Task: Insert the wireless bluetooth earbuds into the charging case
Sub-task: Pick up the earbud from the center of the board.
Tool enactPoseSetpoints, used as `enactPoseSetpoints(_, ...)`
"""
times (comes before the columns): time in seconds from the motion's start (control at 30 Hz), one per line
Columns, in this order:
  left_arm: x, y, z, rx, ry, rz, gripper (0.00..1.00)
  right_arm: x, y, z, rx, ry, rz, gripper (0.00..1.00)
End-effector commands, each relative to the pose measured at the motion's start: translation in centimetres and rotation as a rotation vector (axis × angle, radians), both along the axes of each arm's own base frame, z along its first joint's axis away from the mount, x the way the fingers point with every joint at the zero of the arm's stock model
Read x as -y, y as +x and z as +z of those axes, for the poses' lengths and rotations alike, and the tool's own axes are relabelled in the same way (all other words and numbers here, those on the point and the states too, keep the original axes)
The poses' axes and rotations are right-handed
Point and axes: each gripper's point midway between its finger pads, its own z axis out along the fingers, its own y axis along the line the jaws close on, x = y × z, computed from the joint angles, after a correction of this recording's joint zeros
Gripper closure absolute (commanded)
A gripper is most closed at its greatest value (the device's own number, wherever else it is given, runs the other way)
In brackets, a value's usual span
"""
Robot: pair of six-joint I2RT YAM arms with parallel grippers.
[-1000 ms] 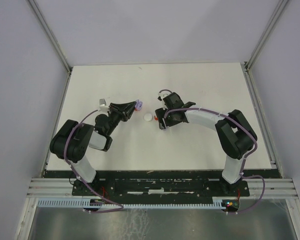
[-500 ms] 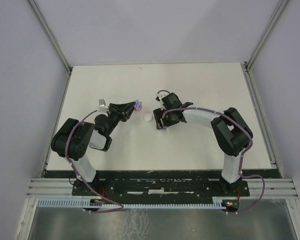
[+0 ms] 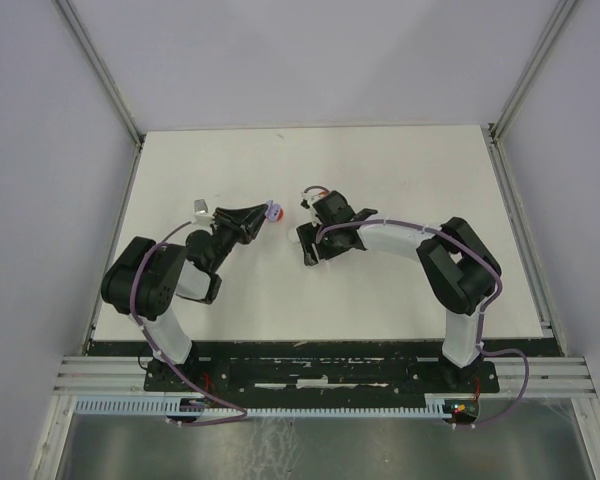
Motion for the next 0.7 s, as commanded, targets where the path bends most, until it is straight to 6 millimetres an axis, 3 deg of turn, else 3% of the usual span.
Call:
enactPoseSetpoints(0.0,-0.3,-0.5,1.8,0.065,-0.028,-0.007,0.92,-1.2,0.1,0.8,0.015,0.021,0.001,0.26)
enactPoseSetpoints(0.43,-1.0,-0.6,1.8,0.064,-0.028,0.003,0.92,-3.1,-0.2,2.2,0.055,0.038,0.040,0.26)
enactPoseSetpoints(0.67,-1.2,-0.6,1.7,0.064,-0.027,0.007,0.92,-0.9,0.6,4.7,0.184,-0.054,0.030,0.27)
